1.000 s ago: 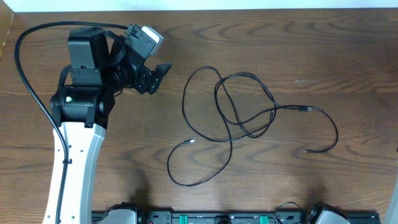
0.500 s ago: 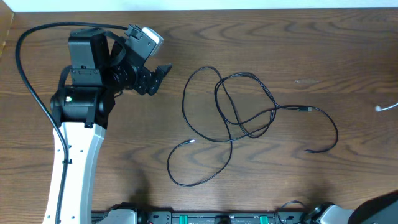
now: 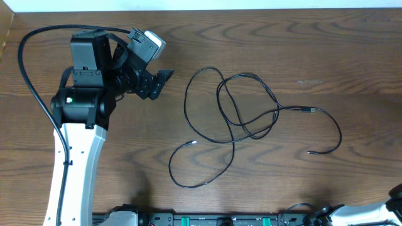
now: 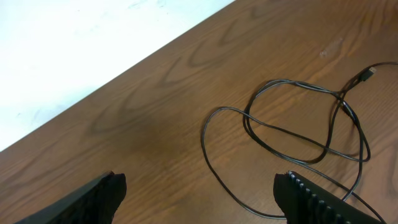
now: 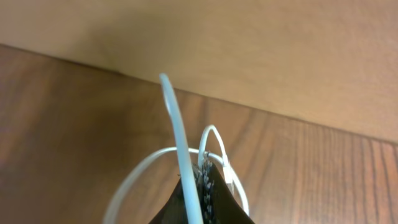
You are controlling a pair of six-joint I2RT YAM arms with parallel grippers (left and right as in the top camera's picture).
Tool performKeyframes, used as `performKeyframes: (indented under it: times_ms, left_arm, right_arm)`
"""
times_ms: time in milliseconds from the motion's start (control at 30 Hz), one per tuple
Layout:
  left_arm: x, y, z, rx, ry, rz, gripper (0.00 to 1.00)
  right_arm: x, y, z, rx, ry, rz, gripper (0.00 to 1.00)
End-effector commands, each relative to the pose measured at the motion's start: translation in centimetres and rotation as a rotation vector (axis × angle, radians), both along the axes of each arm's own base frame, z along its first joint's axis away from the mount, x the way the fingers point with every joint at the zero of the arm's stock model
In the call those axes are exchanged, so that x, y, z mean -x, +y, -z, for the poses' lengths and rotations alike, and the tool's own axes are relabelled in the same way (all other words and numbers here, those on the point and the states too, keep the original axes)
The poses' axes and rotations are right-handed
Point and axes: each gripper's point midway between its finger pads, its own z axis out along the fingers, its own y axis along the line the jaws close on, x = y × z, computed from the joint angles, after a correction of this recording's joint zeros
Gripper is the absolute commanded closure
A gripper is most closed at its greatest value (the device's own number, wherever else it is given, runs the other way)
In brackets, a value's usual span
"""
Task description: Untangle cables
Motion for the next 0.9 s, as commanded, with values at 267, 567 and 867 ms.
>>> performKeyframes:
  times_ms: [267,567,867]
  left_arm:
    - [-0.1,-0.1,-0.1,0.002,-0.001,0.011,0.19]
    - [-0.2,-0.1,0.1,0.002,0.004,0.012,0.18]
    - [-0.4,-0.1,0.5,0.002,0.015,0.012,0.18]
  right_arm:
    - [2.8,-2.6,6.5,-0.078,0.065,0.044,0.99]
    - [-1.2,-1.4,6.8,-0.119,-0.049,-0.14,0.01]
    - [-5.3,0.2,5.3,-0.101,-0.113,-0.202,0.01]
